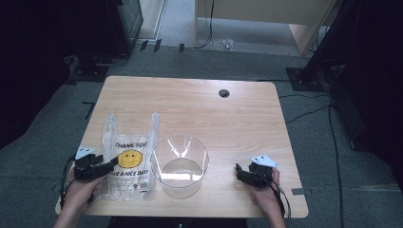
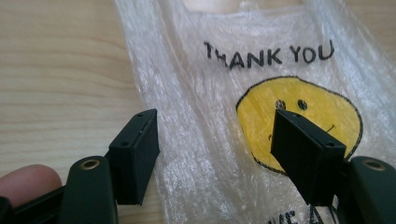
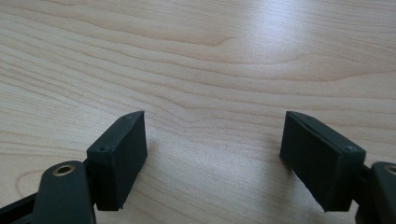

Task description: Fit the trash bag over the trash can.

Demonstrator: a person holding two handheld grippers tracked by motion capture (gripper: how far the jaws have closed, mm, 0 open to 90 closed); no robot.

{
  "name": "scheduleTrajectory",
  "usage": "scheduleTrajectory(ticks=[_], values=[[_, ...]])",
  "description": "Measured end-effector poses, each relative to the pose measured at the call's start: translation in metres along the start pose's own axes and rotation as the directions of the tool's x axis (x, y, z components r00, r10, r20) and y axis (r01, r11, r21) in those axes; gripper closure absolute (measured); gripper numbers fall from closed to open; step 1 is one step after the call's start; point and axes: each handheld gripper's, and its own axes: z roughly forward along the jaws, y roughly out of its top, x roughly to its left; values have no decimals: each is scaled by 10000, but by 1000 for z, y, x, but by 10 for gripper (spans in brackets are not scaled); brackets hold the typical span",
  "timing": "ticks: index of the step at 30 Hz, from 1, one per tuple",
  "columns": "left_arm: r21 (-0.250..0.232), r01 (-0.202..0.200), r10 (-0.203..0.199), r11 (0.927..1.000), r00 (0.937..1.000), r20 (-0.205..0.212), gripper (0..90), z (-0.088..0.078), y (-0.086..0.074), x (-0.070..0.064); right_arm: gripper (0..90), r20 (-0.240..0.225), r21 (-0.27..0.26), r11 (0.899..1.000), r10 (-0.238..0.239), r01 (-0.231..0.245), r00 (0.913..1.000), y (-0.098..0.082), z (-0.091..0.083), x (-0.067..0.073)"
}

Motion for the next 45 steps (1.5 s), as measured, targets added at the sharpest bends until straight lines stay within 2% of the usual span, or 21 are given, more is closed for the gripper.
scheduleTrajectory(ticks=[3, 6, 11, 14, 20, 25, 27, 30, 35, 36, 38, 40, 41, 42, 43, 44, 45], values=[[1, 175, -175, 9998, 9996, 208, 287, 3, 1, -8, 225, -7, -4, 10000, -7, 7, 10000, 0, 0, 0], [-10, -21, 21, 10000, 9998, 217, 266, 8, 1, -21, 224, -7, -5, 10000, -2, 2, 10000, 0, 0, 0], [38, -252, 249, 9997, 9976, 639, 245, 15, 1, -42, 224, -5, -7, 10000, -4, 4, 10000, 0, 0, 0], [17, -394, 392, 9992, 9967, 711, 246, 19, 1, -52, 224, -5, -9, 10000, -5, 5, 10000, 0, 0, 0], [16, -326, 323, 9995, 9950, 945, 242, 24, 1, -68, 224, -13, -6, 10000, -2, 2, 10000, 0, 0, 0], [-46, -462, 465, 9989, 9927, 1116, 242, 29, 1, -83, 224, -11, -6, 10000, -7, 7, 10000, 0, 0, 0], [-71, -644, 648, 9979, 9911, 1159, 244, 31, 0, -90, 224, -9, -8, 10000, -4, 4, 10000, 0, 0, 0], [-83, -1306, 1307, 9914, 9857, 1063, 250, 34, -2, -101, 224, -8, -8, 10000, -8, 8, 10000, 0, 0, 0], [-52, -2139, 2139, 9768, 9762, 365, 259, 37, -6, -115, 224, -5, -9, 10000, -6, 6, 10000, 0, 0, 0], [-34, -2393, 2393, 9709, 9708, 135, 294, 37, -7, -118, 224, -5, -10, 10000, -10, 10, 10000, 0, 0, 0], [-103, -2519, 2519, 9677, 9677, -74, 358, 37, -9, -121, 225, -4, -12, 10000, -12, 12, 10000, 0, 0, 0], [-182, -2608, 2608, 9652, 9654, 18, 392, 36, -9, -121, 224, -5, -12, 10000, -12, 12, 10000, 0, 0, 0], [-263, -2656, 2659, 9637, 9640, 77, 517, 35, -10, -121, 224, -5, -13, 10000, -13, 13, 10000, 0, 0, 0], [-298, -2675, 2679, 9631, 9634, 94, 517, 35, -10, -121, 224, -5, -13, 10000, -13, 13, 10000, 0, 0, 0], [-340, -2651, 2655, 9636, 9641, 92, 627, 35, -11, -121, 224, -5, -13, 10000, -15, 15, 10000, 0, 0, 0], [-357, -2668, 2674, 9631, 9635, 142, 627, 34, -11, -121, 224, -5, -13, 10000, -15, 15, 10000, 0, 0, 0], [-388, -2661, 2671, 9632, 9634, 232, 684, 34, -11, -121, 224, -3, -13, 10000, -17, 17, 10000, 0, 0, 0]])
